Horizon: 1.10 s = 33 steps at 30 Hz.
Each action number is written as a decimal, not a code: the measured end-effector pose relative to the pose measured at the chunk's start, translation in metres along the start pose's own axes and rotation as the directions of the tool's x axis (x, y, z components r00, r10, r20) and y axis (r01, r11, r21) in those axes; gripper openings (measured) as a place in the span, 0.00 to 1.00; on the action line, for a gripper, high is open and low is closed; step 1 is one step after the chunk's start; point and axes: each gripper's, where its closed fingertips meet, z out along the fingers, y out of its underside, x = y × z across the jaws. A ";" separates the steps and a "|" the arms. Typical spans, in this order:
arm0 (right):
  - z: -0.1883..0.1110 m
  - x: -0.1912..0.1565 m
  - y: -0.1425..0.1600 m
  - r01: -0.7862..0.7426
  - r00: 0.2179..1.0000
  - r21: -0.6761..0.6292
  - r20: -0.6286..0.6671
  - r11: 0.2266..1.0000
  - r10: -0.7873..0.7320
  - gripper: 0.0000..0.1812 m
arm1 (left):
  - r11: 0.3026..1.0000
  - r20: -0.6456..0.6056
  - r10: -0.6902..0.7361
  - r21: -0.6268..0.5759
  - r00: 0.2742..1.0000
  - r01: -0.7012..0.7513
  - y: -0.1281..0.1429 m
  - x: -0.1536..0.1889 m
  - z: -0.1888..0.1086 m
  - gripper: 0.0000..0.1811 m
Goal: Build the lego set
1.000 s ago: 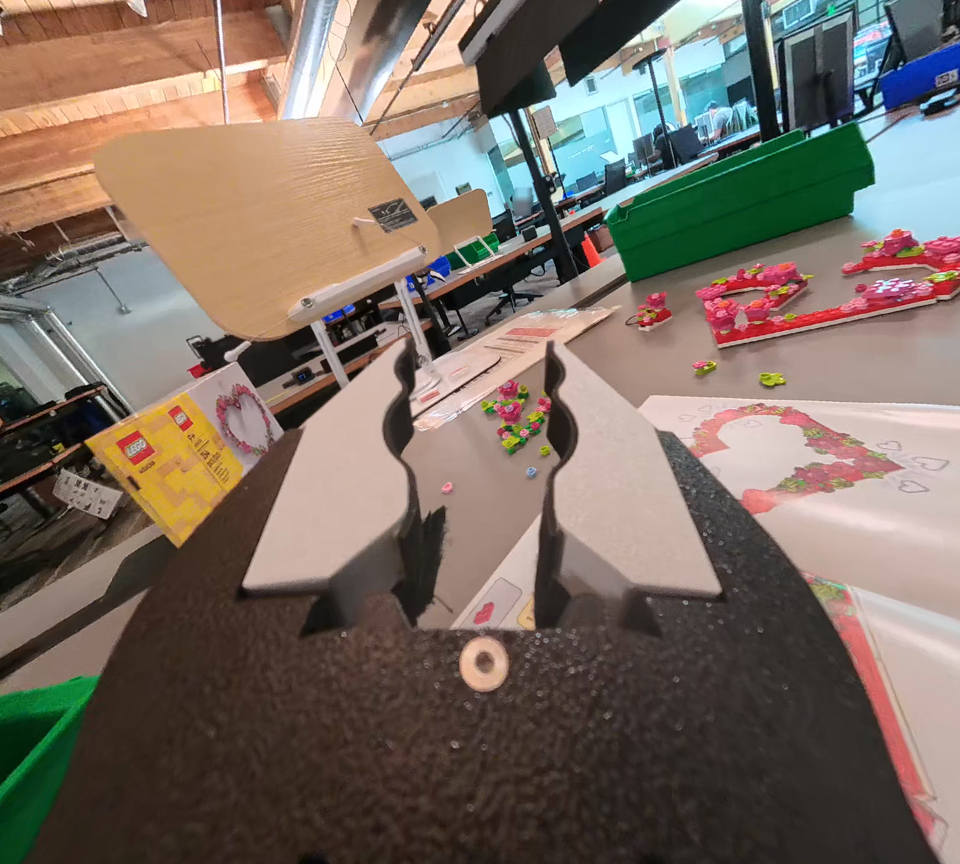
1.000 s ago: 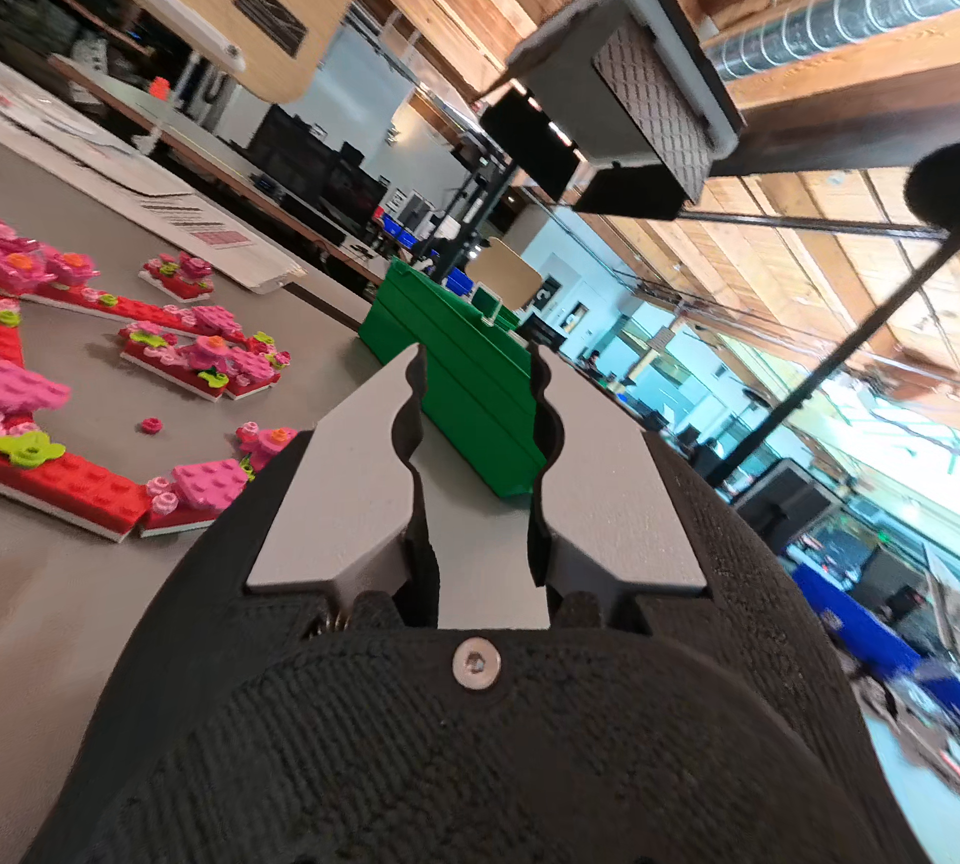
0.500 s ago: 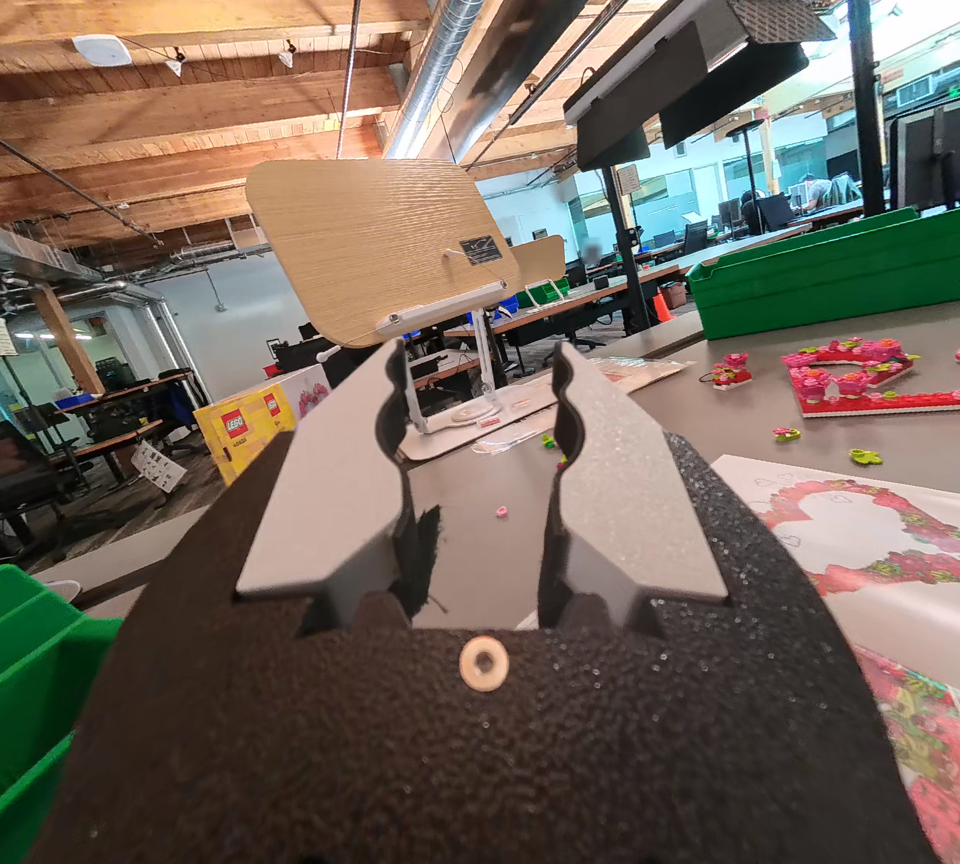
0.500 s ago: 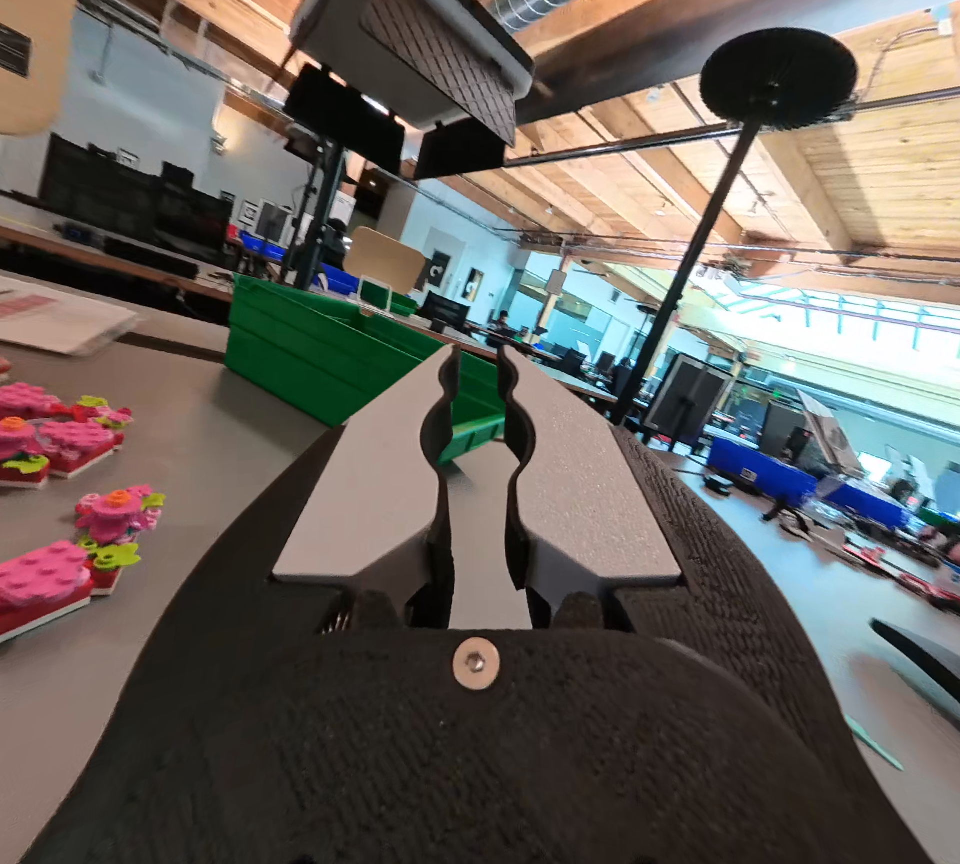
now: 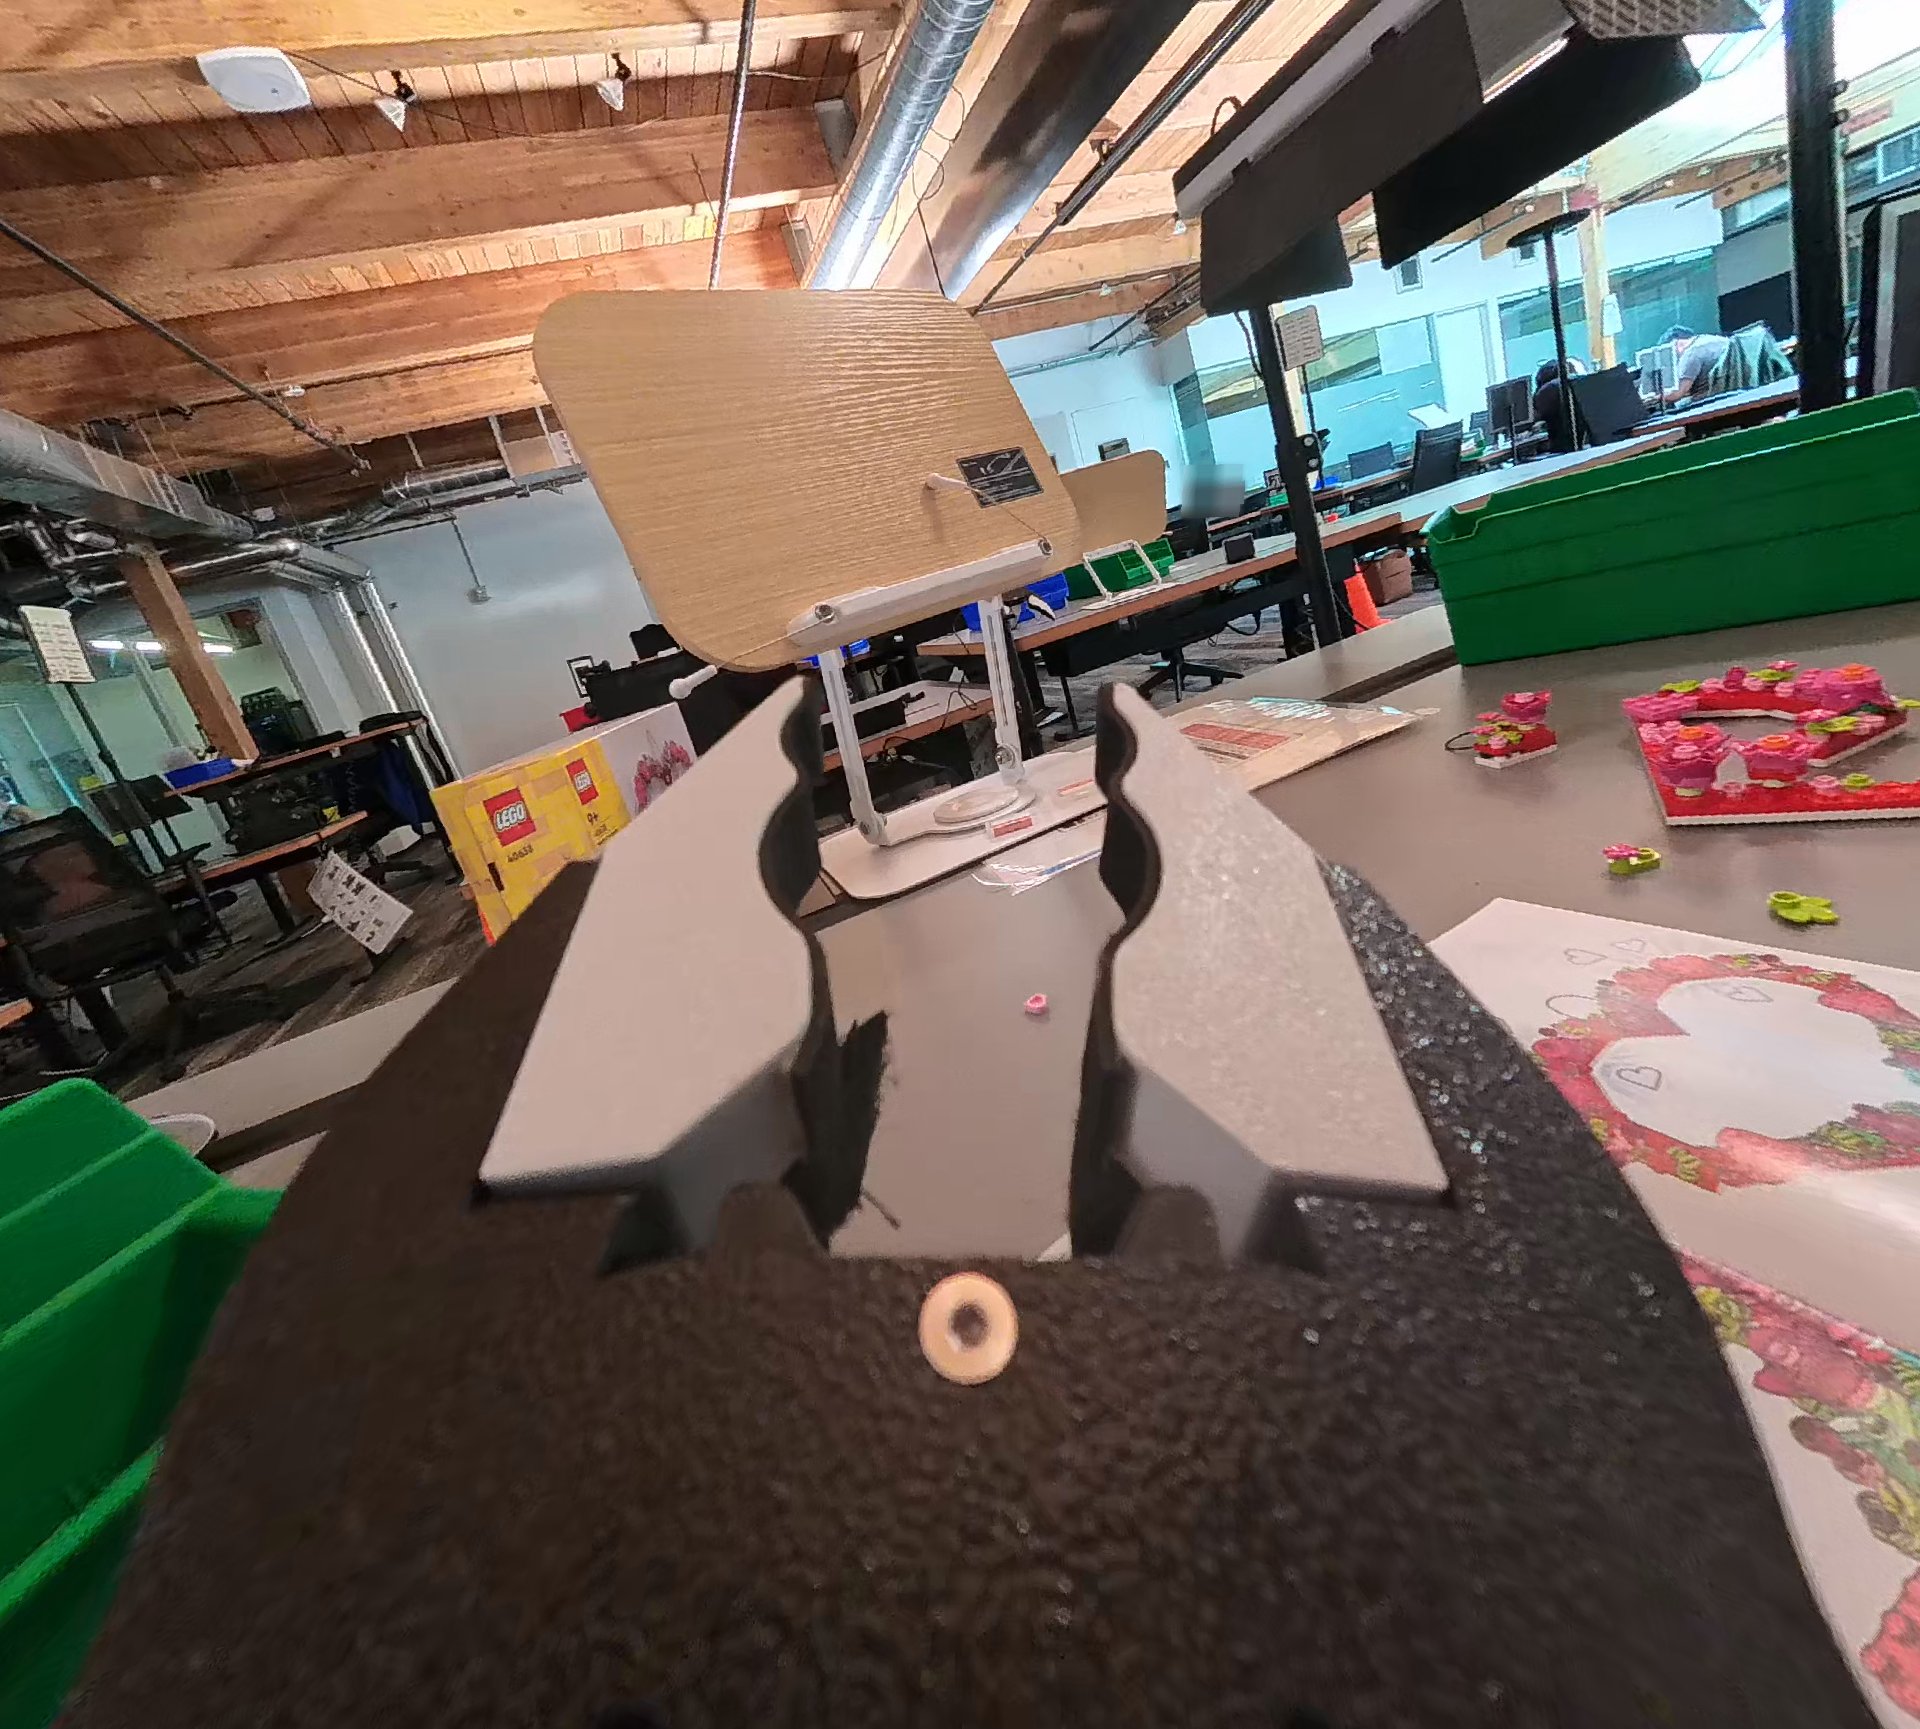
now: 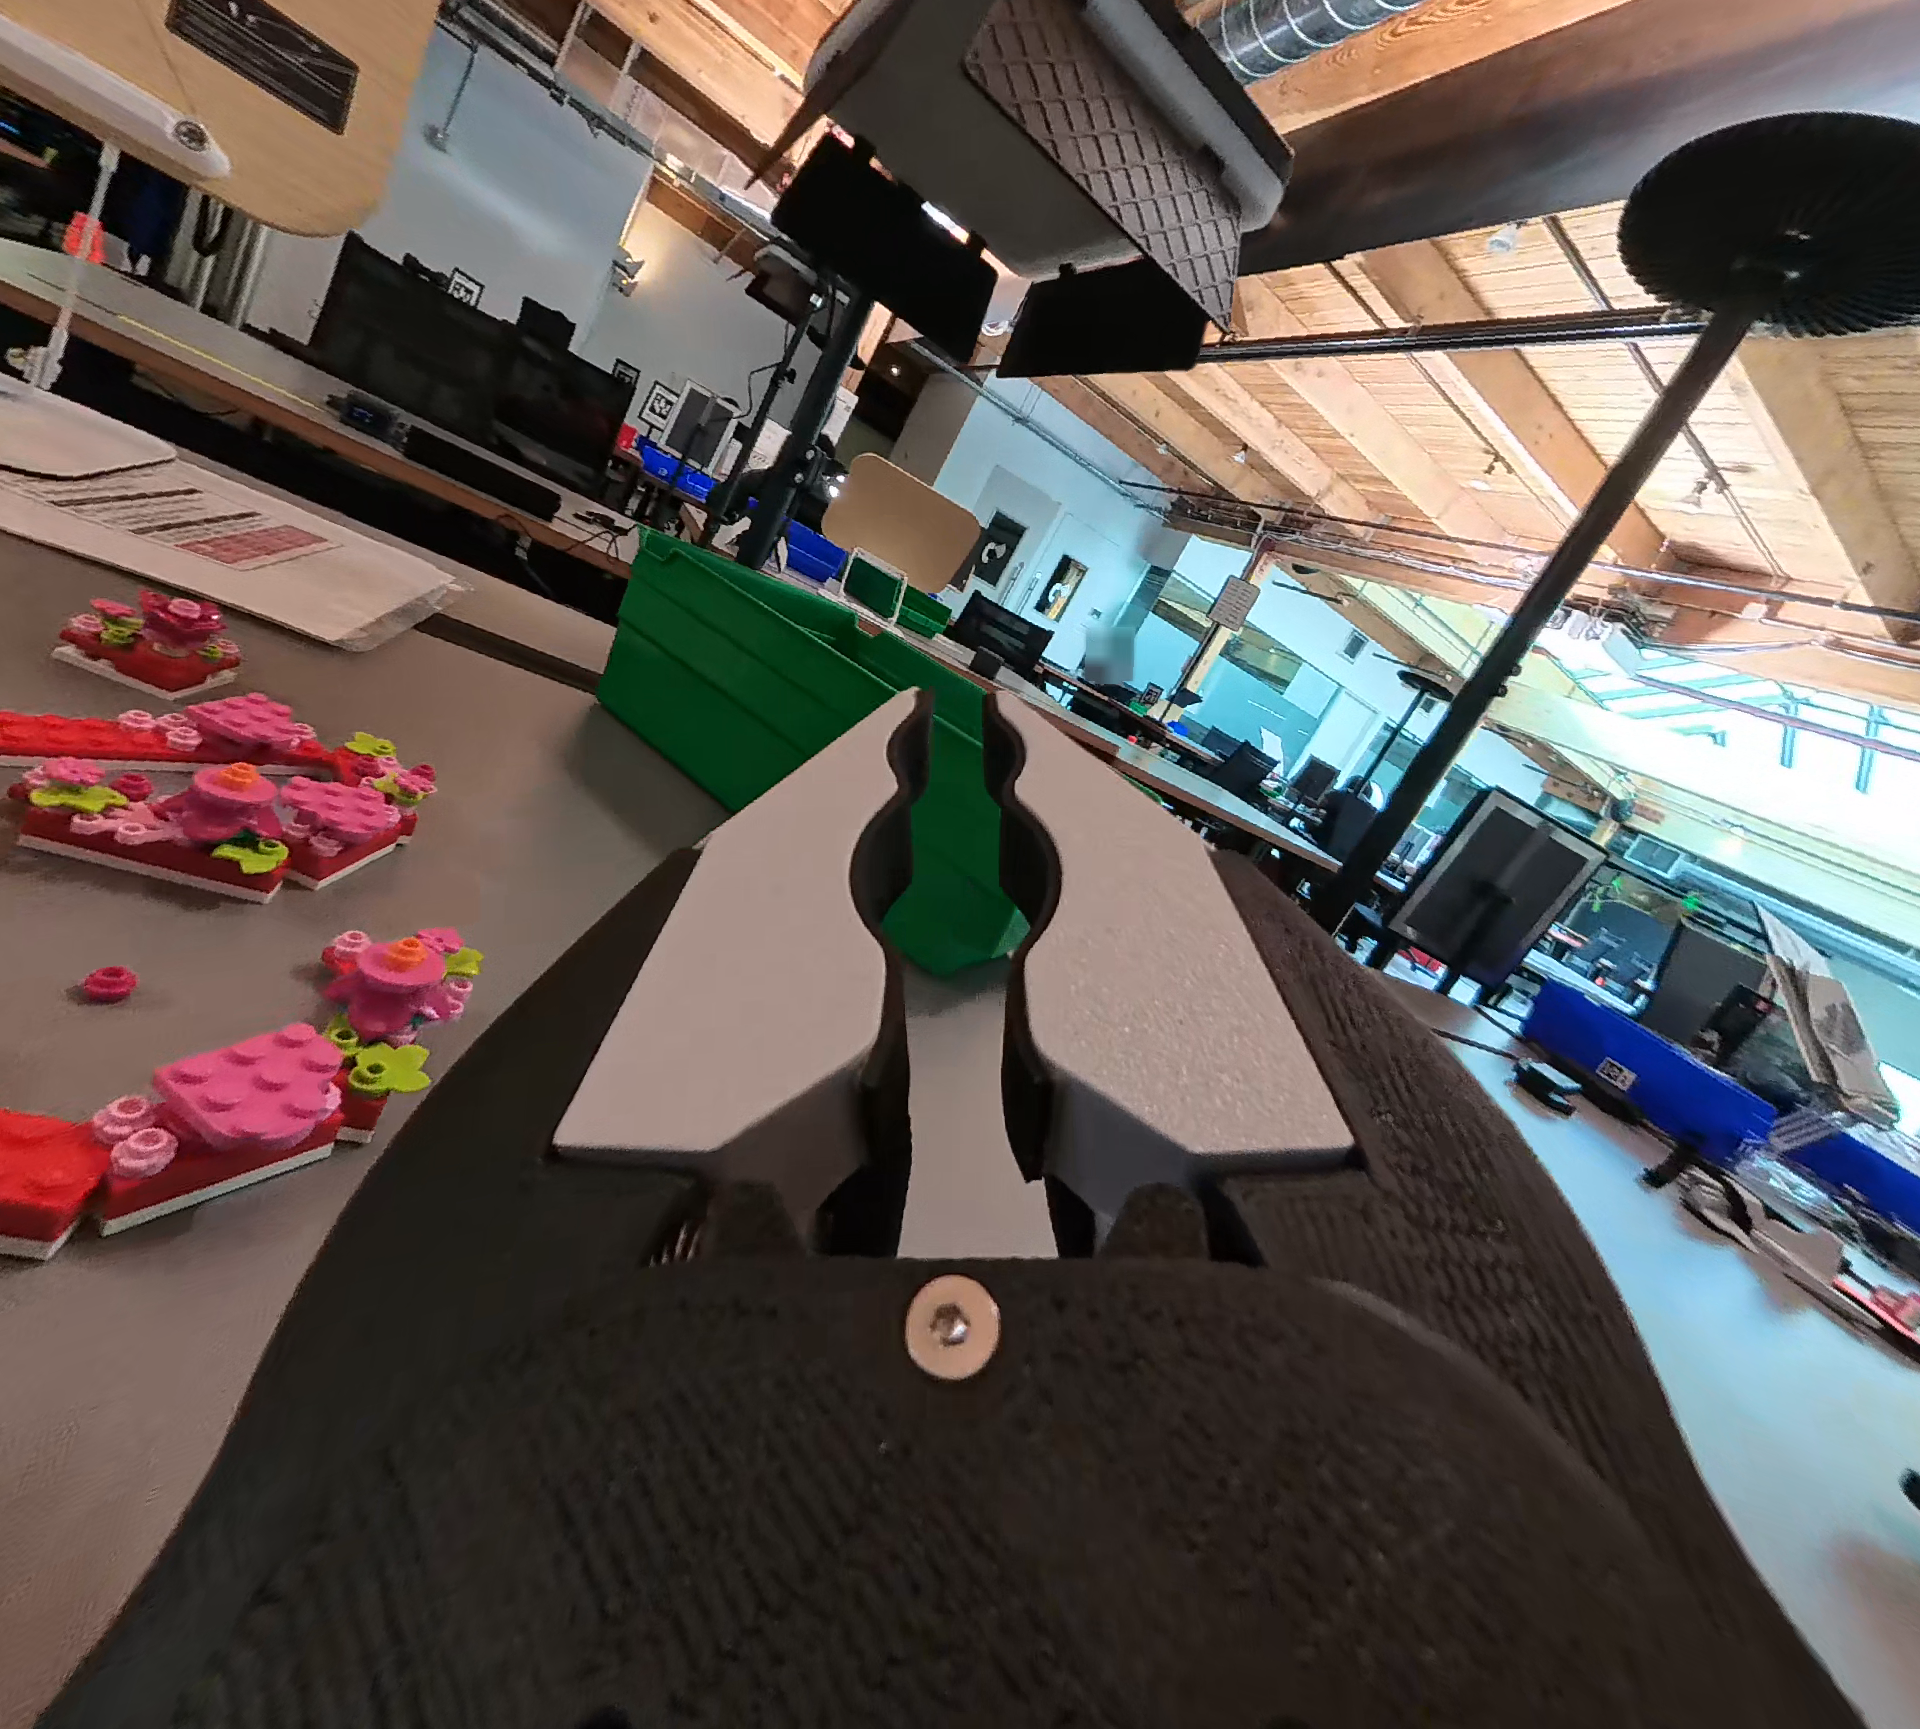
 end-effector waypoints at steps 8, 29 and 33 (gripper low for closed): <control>0.002 -0.013 -0.001 0.052 0.998 -0.005 0.043 0.999 -0.052 0.04 | 1.000 -0.030 0.022 0.016 0.999 -0.021 -0.005 0.008 -0.001 0.27; -0.024 -0.170 0.003 0.185 0.746 -0.290 0.663 0.939 0.058 0.49 | 0.999 -0.064 0.040 0.008 0.997 -0.040 -0.003 0.017 0.000 0.25; -0.025 -0.179 0.006 0.178 0.737 -0.351 0.666 0.920 0.112 0.49 | 0.999 -0.071 0.053 0.005 0.996 -0.053 -0.002 0.019 0.000 0.25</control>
